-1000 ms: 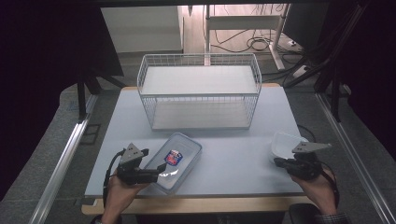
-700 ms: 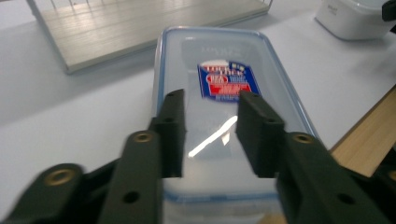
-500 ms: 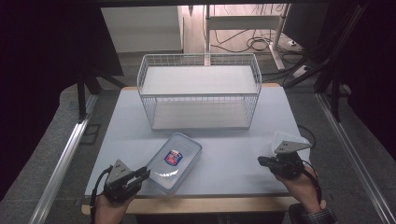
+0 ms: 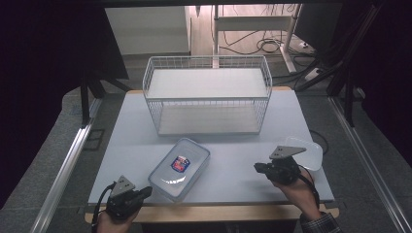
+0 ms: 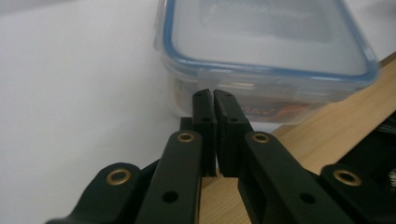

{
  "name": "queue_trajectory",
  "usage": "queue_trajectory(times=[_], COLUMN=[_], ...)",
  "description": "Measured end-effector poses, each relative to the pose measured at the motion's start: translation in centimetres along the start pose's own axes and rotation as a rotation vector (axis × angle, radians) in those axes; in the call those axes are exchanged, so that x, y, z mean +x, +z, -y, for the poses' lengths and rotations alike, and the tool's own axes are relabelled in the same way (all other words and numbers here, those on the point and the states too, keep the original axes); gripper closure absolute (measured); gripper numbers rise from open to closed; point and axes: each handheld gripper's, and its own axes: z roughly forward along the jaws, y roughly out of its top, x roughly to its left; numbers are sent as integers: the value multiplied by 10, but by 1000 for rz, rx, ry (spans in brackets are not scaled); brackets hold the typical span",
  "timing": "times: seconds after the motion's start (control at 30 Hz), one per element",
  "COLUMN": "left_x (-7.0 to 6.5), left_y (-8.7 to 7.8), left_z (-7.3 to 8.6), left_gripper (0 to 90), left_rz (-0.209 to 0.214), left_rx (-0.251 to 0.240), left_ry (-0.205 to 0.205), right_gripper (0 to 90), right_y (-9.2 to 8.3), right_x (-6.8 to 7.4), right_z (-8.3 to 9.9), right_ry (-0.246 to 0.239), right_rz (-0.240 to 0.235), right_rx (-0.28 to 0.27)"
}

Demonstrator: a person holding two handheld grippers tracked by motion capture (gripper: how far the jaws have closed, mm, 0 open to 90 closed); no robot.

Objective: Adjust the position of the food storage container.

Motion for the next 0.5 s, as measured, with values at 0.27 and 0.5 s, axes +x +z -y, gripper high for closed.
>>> queue_trajectory(times=[0.27,0.5], left_x=[5,12], left_y=[16,24], left_z=[-8,-16], left_gripper=[880,880], left_rz=[-3,-16], left_rx=[51,44], left_ry=[-12,-24], right_gripper=[892,892], right_y=[26,61], right_x=[-4,-9], right_z=[-18,-38], right_ry=[-9,-32], right_rz=[-36,-57], right_rx=[-22,-22])
